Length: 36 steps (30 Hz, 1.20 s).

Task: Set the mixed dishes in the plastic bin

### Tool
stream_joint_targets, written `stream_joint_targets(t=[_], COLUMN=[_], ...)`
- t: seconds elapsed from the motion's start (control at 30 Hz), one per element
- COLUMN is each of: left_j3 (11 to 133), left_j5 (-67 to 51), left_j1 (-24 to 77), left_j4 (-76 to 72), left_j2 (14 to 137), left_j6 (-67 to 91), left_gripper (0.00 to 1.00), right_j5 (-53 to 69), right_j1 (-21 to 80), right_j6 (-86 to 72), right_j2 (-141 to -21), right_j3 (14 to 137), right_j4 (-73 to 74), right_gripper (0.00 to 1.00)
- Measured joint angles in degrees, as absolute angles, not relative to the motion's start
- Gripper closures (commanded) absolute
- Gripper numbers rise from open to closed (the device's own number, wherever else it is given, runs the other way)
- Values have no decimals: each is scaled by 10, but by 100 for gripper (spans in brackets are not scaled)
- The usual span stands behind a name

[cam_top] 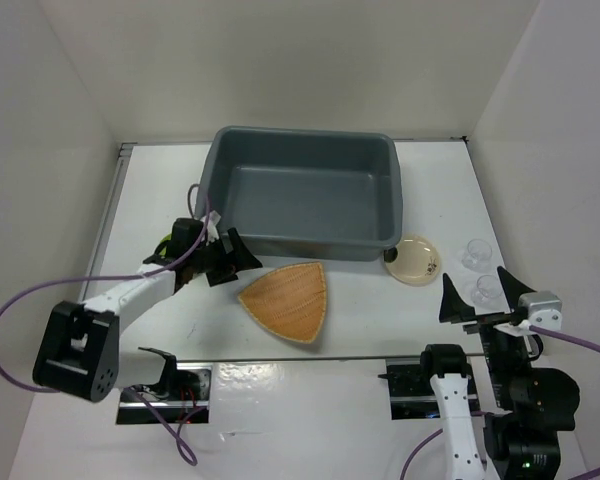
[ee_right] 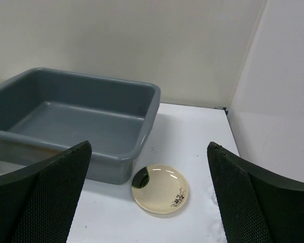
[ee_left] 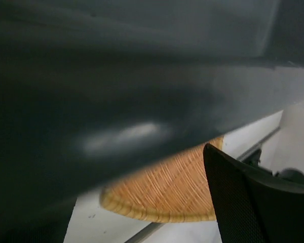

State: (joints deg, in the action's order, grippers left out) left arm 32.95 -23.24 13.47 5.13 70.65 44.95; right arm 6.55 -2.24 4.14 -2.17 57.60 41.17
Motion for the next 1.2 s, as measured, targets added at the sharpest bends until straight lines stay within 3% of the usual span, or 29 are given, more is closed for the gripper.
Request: stream_joint_targets(t=[0.13,0.83,1.03,1.2], left_j3=[352,352,352,338], left_j5=[-274,-325,-299,-218], left_j1=[137,158,189,211], left_j4=[4,6,39,133], left_j2=[772,779,762,666], left_j6=[422,402,397,437], left_gripper=[0,0,0,0], right_j5=[81,96,99,99], right_j1=[-24,-47,-47,-47], right_j6=[44,54,54,54], right_j2=[-19,-3,-3,-3], right_j3=[573,573,573,573], right_j4=[412,411,411,412], right_gripper=[1,1,1,1])
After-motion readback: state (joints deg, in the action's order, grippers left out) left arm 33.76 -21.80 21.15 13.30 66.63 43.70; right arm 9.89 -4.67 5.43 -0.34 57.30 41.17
